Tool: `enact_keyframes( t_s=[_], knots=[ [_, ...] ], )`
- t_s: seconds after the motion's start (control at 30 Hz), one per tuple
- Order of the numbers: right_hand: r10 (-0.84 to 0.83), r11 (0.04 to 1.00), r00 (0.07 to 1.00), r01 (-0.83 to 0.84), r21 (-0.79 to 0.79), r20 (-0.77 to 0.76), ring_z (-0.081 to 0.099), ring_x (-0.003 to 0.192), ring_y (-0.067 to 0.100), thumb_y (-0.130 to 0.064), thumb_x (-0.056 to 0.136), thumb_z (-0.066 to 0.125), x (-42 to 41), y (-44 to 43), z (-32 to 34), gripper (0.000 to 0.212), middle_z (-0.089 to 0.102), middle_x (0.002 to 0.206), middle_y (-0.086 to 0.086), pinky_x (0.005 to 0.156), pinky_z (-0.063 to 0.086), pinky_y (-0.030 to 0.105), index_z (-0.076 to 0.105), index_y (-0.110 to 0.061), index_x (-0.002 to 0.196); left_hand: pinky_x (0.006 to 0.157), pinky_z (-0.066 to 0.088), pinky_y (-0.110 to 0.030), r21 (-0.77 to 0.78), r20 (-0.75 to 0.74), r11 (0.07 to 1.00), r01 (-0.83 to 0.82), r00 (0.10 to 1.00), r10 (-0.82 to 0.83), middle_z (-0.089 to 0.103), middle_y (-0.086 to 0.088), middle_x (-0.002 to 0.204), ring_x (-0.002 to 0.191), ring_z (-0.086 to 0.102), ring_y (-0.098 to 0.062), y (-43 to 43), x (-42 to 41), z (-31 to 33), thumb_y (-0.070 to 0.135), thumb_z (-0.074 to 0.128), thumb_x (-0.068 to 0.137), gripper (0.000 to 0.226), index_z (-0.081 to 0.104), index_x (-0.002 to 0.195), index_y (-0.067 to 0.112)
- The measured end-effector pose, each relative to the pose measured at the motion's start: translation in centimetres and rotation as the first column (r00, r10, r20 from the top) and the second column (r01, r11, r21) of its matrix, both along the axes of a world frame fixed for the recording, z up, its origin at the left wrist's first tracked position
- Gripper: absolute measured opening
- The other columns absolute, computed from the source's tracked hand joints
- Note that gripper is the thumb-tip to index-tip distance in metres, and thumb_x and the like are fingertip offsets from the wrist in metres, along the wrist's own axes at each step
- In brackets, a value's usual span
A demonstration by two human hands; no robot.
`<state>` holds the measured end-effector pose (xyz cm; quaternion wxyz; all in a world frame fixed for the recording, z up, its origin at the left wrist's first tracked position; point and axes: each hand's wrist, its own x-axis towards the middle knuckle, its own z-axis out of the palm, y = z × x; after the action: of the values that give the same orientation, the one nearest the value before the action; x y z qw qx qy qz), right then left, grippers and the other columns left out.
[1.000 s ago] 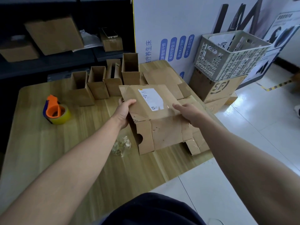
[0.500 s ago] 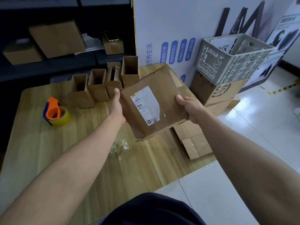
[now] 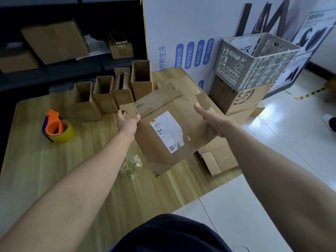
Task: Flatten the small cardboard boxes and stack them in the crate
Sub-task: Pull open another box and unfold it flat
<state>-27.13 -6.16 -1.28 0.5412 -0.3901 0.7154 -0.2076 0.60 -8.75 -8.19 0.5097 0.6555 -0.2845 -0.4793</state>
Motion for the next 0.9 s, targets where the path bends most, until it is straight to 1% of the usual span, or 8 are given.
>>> enact_keyframes(
  t_s=[0.13,0.23,0.33,0.47,0.53,0.67,0.8,0.9],
  knots=[
    [0.02,1.0,1.0,-0.02,0.017,-0.008,0.066,0.098,0.025,-0.045,0.076,0.076,0.5,-0.5,-0.8,0.045,0.069,0.11,0.006,0.093,0.051,0.046,0.065,-0.015,0.109,0.091,0.045,-0.029,0.037,0.057,0.999,0.035,0.998,-0.037,0.043,-0.002,0.142,0.115,0.051,-0.018,0.0,-0.6,-0.4,0.007,0.07,0.081,0.072,0.036,0.142,0.024],
    [0.004,1.0,0.998,-0.003,-0.005,0.065,0.072,0.085,0.025,-0.029,0.083,0.073,1.0,-0.8,-1.0,0.025,0.073,0.099,0.009,0.079,0.058,0.046,0.069,-0.014,0.103,0.097,0.047,-0.042,0.248,-0.003,0.968,0.042,0.999,-0.043,0.039,-0.007,0.139,0.121,0.049,-0.026,0.2,-1.1,-0.6,0.027,0.08,0.074,0.084,0.032,0.143,0.02],
    [-0.004,1.0,0.998,0.005,-0.026,0.056,0.072,0.084,0.023,-0.03,0.085,0.071,0.7,-0.6,-1.4,0.019,0.073,0.096,0.007,0.078,0.058,0.043,0.071,-0.016,0.098,0.084,0.054,-0.042,0.295,-0.248,0.954,0.042,0.968,0.035,0.06,-0.011,0.125,0.109,0.061,-0.027,0.2,-0.6,-0.6,0.019,0.079,0.075,0.065,0.049,0.131,0.006],
    [-0.103,0.985,0.994,0.095,-0.145,-0.048,0.063,0.1,0.017,-0.057,0.086,0.058,0.6,-0.1,-2.2,0.048,0.065,0.116,0.0,0.087,0.05,0.036,0.065,-0.019,0.113,0.081,0.055,-0.036,0.05,-0.395,0.999,-0.017,0.918,0.035,0.063,-0.01,0.121,0.107,0.062,-0.024,-0.3,-0.6,0.7,-0.005,0.064,0.084,0.056,0.046,0.135,0.007],
    [-0.221,0.971,0.971,0.228,-0.072,0.097,0.052,0.117,0.022,-0.079,0.076,0.045,0.6,-0.5,-1.6,0.081,0.053,0.131,-0.001,0.097,0.044,0.043,0.054,-0.019,0.129,0.066,0.055,-0.026,-0.119,-0.402,0.992,0.043,0.912,-0.088,0.071,-0.002,0.098,0.088,0.068,-0.016,-0.2,-1.1,2.3,-0.006,0.058,0.088,0.032,0.059,0.116,0.008],
    [-0.399,0.91,0.739,0.393,0.134,0.543,0.048,0.105,0.041,-0.089,0.065,0.041,-0.6,-1.8,0.5,0.092,0.041,0.123,0.008,0.066,0.054,0.052,0.055,-0.011,0.113,0.075,0.055,-0.026,-0.303,-0.34,0.93,0.208,0.888,-0.309,0.074,0.005,0.087,0.083,0.069,-0.009,0.2,-1.7,5.5,-0.008,0.056,0.087,0.027,0.063,0.099,0.015],
    [-0.359,0.887,0.462,0.44,0.143,0.811,0.064,0.098,0.045,-0.053,0.082,0.064,-1.8,-1.9,1.6,0.069,0.065,0.109,0.026,0.081,0.056,0.049,0.055,0.004,0.12,0.112,0.03,-0.039,-0.265,-0.229,0.866,0.425,0.844,-0.484,0.045,0.0,0.144,0.13,0.043,-0.018,1.5,-1.6,6.0,-0.01,0.055,0.083,0.044,0.074,0.077,0.029],
    [-0.349,0.916,0.644,0.388,0.104,0.681,0.071,0.081,0.032,-0.002,0.091,0.051,-1.9,-1.4,1.5,0.035,0.069,0.094,0.022,0.061,0.059,0.033,0.05,0.003,0.125,0.093,0.05,-0.029,-0.219,-0.3,0.872,0.439,0.82,-0.488,0.025,-0.004,0.155,0.134,0.038,-0.023,2.0,-0.7,4.6,-0.019,0.043,0.086,0.053,0.077,0.071,0.018]
  ],
)
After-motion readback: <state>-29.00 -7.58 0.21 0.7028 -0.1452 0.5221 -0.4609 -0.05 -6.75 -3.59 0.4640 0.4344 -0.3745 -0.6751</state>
